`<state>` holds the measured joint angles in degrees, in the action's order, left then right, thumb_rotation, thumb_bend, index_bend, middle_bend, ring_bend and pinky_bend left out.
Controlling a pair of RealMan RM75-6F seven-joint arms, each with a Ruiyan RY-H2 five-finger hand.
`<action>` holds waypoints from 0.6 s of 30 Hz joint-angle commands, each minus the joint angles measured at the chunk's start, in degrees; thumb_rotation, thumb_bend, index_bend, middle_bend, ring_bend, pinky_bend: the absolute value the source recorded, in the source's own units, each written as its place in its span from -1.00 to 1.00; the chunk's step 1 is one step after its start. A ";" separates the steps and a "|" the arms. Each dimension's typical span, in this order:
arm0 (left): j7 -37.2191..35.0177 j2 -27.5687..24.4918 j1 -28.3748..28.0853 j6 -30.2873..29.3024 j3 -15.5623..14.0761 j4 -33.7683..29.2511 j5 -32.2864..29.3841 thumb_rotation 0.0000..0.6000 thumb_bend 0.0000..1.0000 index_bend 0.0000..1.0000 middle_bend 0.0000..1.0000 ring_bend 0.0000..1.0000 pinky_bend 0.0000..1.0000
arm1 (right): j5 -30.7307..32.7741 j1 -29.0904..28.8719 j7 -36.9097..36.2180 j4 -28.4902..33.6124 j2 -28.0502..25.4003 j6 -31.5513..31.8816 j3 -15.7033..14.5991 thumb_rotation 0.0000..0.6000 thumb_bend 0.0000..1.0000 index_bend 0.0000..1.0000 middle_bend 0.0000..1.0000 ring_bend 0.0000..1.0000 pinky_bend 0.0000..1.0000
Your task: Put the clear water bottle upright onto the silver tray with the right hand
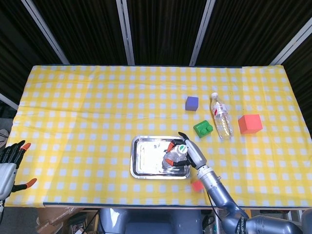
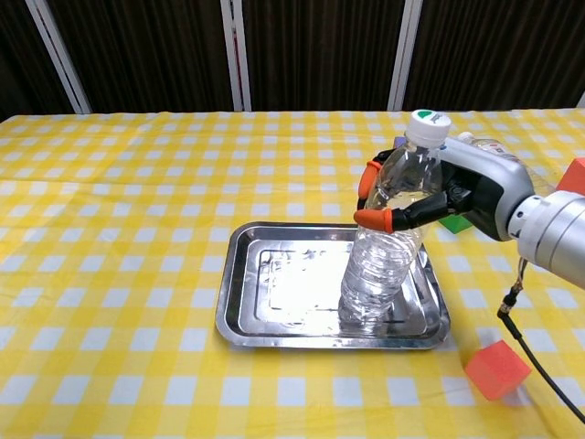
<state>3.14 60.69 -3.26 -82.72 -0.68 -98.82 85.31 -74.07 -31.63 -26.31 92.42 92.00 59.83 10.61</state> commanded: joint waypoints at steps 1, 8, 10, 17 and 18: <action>0.02 0.00 -0.01 0.07 0.03 0.04 -0.10 1.00 -0.72 -0.98 -1.00 -1.00 -1.00 | -1.76 0.27 -0.93 -0.98 0.59 1.02 -0.17 1.00 0.14 0.79 0.47 -0.10 -1.00; 0.08 0.04 -0.09 0.25 0.02 0.04 -0.08 1.00 -0.72 -0.98 -1.00 -1.00 -1.00 | -4.11 0.36 1.49 -0.94 0.75 1.90 -1.24 1.00 -0.25 0.53 0.36 -0.12 -1.00; 0.09 0.05 -0.06 0.19 -0.01 0.08 -0.01 1.00 -0.72 -0.98 -1.00 -1.00 -1.00 | -4.64 0.17 2.56 -0.28 0.57 1.44 -1.83 1.00 -0.41 0.38 0.24 -0.17 -1.00; -0.09 -0.02 -0.05 0.10 0.00 0.04 0.12 1.00 -0.72 -0.98 -1.00 -1.00 -1.00 | -2.12 -1.13 11.34 3.46 -0.40 -1.54 -2.54 1.00 -0.61 -0.15 -0.09 -0.27 -1.00; -0.19 -0.04 -0.05 0.11 0.00 0.03 0.12 1.00 -0.72 -0.98 -1.00 -1.00 -1.00 | -0.98 -1.34 12.87 4.26 -0.48 -2.10 -2.44 1.00 -0.63 -0.23 -0.14 -0.28 -1.00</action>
<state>2.98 60.66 -3.31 -82.62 -0.69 -98.79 85.42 -77.09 -32.32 -16.66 94.82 91.92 59.16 8.30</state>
